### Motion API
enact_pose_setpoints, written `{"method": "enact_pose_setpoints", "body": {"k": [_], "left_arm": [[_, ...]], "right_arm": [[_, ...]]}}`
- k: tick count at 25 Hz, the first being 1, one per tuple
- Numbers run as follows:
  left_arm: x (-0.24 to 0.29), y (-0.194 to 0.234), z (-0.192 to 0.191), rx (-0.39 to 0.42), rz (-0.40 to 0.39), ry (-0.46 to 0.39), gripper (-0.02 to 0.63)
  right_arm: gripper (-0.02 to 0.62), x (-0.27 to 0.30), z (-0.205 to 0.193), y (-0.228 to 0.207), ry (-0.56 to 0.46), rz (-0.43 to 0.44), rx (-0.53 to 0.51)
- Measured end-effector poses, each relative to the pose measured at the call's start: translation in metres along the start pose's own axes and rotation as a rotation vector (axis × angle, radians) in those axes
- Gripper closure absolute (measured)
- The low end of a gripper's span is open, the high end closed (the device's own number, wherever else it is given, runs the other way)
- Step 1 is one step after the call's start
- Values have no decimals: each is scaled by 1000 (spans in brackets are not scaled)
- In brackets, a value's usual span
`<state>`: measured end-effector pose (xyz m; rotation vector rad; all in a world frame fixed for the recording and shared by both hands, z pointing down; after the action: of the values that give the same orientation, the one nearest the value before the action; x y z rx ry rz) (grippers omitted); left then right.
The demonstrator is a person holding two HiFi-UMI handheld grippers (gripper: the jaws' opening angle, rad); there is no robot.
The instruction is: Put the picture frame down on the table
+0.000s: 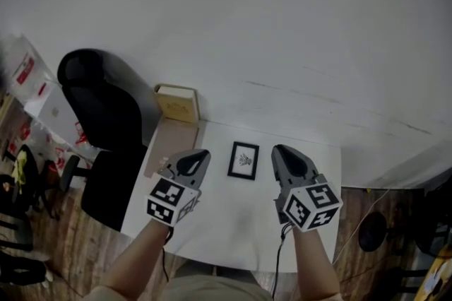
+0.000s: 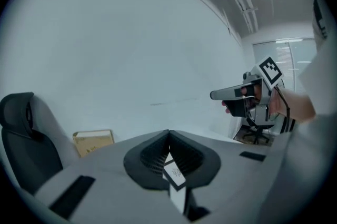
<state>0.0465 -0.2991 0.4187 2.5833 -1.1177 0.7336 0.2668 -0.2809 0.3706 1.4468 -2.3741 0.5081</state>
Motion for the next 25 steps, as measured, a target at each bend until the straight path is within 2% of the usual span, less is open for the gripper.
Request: {"method": "enact_pose_setpoints", "body": {"k": [6, 12, 15, 20, 25], "left_arm": [[-56, -21, 29, 79, -11, -103, 584], [-109, -42, 49, 118, -24, -200, 584], [-130, -47, 50, 124, -23, -225, 584], [-154, -54, 45, 123, -19, -237, 584], [-161, -68, 31, 132, -21, -214, 584]], "right_arm": [[558, -68, 31, 33, -137, 3, -57], [561, -120, 32, 58, -195, 1, -72], [563, -141, 29, 67, -208, 41, -28], [568, -164, 17, 77, -199, 6, -44], [568, -165, -8, 82, -156, -7, -49]]}}
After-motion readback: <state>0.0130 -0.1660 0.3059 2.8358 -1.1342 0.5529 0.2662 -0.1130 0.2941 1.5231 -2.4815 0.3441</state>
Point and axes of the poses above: the fingertips, and each gripper's own axes: x forward along the fingers, y to its left, z out of its top, the point moved 6 cm from there along -x, backward along the fingers, and after that the axes turned 14 degrees about y, right-handed, at the moved point
